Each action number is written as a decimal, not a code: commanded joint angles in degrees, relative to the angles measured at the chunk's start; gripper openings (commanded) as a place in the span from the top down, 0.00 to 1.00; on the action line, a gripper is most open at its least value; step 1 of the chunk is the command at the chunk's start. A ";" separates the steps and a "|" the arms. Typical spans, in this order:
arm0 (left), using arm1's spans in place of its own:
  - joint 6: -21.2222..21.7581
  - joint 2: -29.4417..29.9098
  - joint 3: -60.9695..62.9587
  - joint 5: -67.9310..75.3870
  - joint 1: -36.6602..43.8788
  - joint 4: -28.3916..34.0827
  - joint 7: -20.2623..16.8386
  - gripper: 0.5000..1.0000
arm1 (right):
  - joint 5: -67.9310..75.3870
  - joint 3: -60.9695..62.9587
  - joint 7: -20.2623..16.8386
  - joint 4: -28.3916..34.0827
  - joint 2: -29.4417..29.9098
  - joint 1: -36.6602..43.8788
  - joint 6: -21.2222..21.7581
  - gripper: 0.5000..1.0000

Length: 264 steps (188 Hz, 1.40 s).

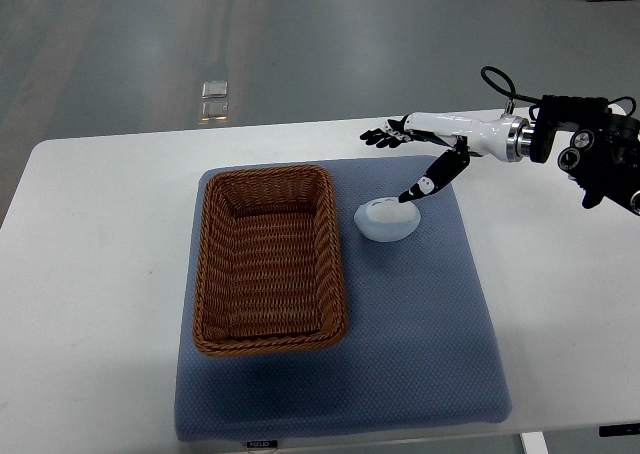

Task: Place blue toy in brown basket
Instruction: 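Reach the right hand down over the pale blue plush toy, then close the right hand's fingers around the plush toy and lift it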

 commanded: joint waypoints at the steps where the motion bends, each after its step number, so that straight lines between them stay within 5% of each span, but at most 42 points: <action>1: 0.02 0.00 0.00 -0.05 0.00 0.01 0.00 0.00 | -3.04 -2.57 0.03 0.15 0.80 0.35 0.09 0.17; 149: 0.02 0.00 0.00 -0.05 0.00 0.01 0.00 0.00 | -8.84 -8.98 -0.68 -5.65 7.40 0.88 -3.51 0.34; 231: 0.02 0.00 0.00 -0.05 0.00 0.01 0.00 0.00 | -10.95 -9.42 -0.68 -8.82 8.89 1.32 -5.35 0.84; 264: 0.02 0.00 0.00 -0.05 -0.09 0.09 0.00 0.00 | -10.16 -8.37 -0.59 -8.73 8.10 4.48 -5.79 0.86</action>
